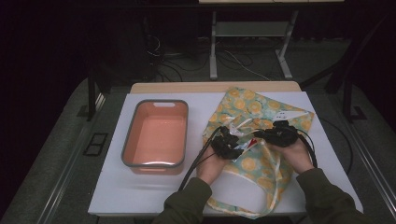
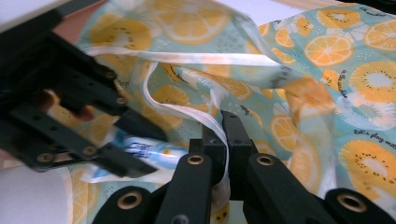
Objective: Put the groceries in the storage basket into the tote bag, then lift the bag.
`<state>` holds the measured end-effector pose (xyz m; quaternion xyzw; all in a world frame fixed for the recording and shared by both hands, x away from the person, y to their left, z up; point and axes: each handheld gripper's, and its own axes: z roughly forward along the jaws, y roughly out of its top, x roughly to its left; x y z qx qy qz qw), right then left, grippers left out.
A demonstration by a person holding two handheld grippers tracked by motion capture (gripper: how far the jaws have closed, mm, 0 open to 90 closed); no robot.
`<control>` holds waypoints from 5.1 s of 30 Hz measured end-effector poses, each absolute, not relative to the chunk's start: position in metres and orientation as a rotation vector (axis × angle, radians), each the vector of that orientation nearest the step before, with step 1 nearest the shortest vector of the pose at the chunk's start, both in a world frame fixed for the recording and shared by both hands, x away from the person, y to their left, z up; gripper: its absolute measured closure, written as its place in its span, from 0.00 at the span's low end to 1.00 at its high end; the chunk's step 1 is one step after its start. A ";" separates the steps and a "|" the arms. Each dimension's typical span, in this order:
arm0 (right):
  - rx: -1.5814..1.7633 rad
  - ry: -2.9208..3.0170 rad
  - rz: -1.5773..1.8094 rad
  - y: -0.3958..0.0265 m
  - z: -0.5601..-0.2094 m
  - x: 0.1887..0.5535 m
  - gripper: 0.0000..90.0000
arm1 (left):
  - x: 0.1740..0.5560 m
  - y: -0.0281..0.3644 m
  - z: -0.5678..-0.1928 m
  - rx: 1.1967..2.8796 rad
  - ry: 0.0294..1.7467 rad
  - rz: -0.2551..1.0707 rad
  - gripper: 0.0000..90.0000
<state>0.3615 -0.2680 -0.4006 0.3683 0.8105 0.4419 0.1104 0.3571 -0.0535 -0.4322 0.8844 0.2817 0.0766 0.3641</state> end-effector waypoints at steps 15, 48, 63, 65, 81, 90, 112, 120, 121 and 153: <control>1.082 2.374 1.313 -0.271 -0.398 0.360 1.00 | 0.355 -0.052 -0.419 2.178 0.669 0.182 0.52; 0.861 2.621 1.220 -0.255 -0.412 0.289 0.84 | 0.264 0.036 -0.413 2.170 0.580 0.061 0.33; 0.778 2.755 1.028 -0.243 -0.439 0.270 0.60 | 0.272 0.030 -0.424 2.222 0.601 0.093 0.35; 0.774 2.754 1.016 -0.245 -0.439 0.265 0.57 | 0.278 0.028 -0.426 2.238 0.621 0.117 0.36; 0.763 2.732 0.950 -0.253 -0.443 0.262 0.69 | 0.294 0.018 -0.449 2.303 0.668 0.261 0.46; 0.788 2.720 0.929 -0.254 -0.442 0.265 0.97 | 0.291 0.018 -0.450 2.266 0.697 0.261 0.88; 0.880 2.528 1.072 -0.279 -0.420 0.285 1.00 | 0.295 0.018 -0.413 2.042 0.693 0.218 0.99; 0.914 2.417 1.141 -0.289 -0.404 0.304 1.00 | 0.307 0.012 -0.393 1.963 0.671 0.264 0.99; 0.918 2.406 1.151 -0.289 -0.401 0.305 1.00 | 0.309 0.012 -0.389 1.952 0.669 0.277 0.99; 1.084 2.221 1.250 -0.304 -0.385 0.367 1.00 | 0.378 -0.007 -0.380 1.900 0.768 0.318 0.99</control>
